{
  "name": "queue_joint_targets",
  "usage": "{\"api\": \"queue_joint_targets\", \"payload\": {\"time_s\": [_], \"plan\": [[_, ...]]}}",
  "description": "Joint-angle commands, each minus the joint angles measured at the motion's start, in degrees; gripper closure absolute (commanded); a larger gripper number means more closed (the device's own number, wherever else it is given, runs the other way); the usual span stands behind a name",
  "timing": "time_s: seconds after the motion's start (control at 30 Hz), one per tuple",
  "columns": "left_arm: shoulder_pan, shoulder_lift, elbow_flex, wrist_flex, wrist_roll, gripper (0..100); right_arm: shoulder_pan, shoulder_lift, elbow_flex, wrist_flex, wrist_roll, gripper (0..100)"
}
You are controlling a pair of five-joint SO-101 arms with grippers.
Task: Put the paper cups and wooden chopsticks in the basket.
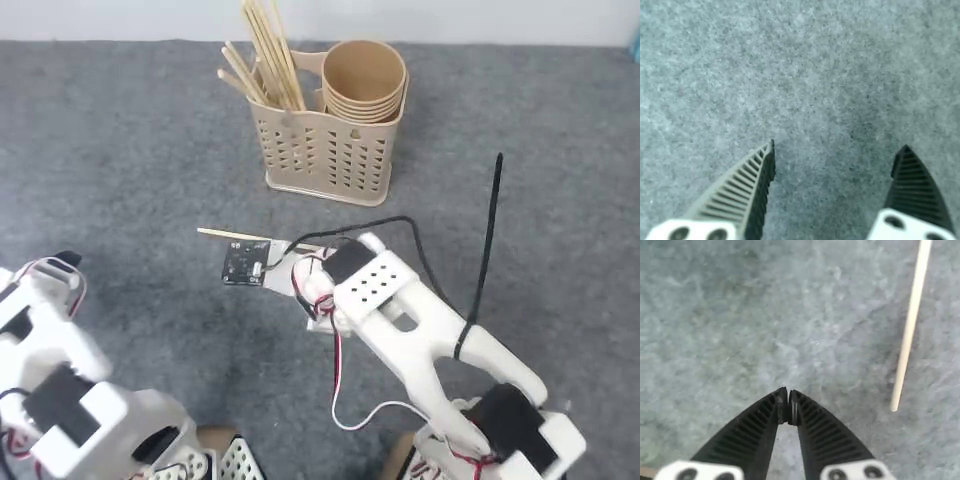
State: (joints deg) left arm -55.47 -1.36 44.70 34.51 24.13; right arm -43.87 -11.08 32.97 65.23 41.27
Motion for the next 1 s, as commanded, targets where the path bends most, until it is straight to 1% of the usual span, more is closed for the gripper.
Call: {"api": "queue_joint_targets", "payload": {"time_s": [0.0, 0.1, 0.2, 0.27, 0.53, 0.63, 0.7, 0.83, 0.9, 0.97], "plan": [[0.70, -0.44, -2.42, 0.09, 0.26, 65, -0.31, -2.77, -0.18, -4.35, 0.09, 89.4], [0.70, -0.44, -2.33, 0.09, 0.26, 65, -0.22, -1.36, -0.18, -12.35, 0.09, 81.2], [0.70, -0.44, -2.33, 0.09, 0.26, 65, -0.13, 1.98, -0.53, -20.62, 0.35, 80.1], [0.70, -0.44, -2.33, 0.09, 0.26, 65, -0.04, 5.32, -1.93, -23.78, 0.44, 80.1], [0.70, -0.44, -2.33, 0.09, 0.26, 65, 4.70, 24.92, -18.81, -23.87, 0.18, 80.1], [0.70, -0.44, -2.33, 0.09, 0.26, 65, 4.53, 30.81, -23.38, -22.20, 0.09, 80.1], [0.70, -0.44, -2.33, 0.09, 0.26, 65, 3.65, 32.92, -25.58, -19.74, 0.09, 82.6], [0.70, -0.44, -2.33, 0.09, 0.26, 65, 2.59, 33.54, -26.81, -18.51, 0.09, 99.5], [0.70, -0.44, -2.33, 0.09, 0.26, 65, 2.59, 33.27, -26.81, -18.51, 0.09, 97.3], [0.70, -0.44, -2.33, 0.09, 0.26, 65, 2.51, 31.87, -26.55, -18.07, 0.09, 99.1]]}}
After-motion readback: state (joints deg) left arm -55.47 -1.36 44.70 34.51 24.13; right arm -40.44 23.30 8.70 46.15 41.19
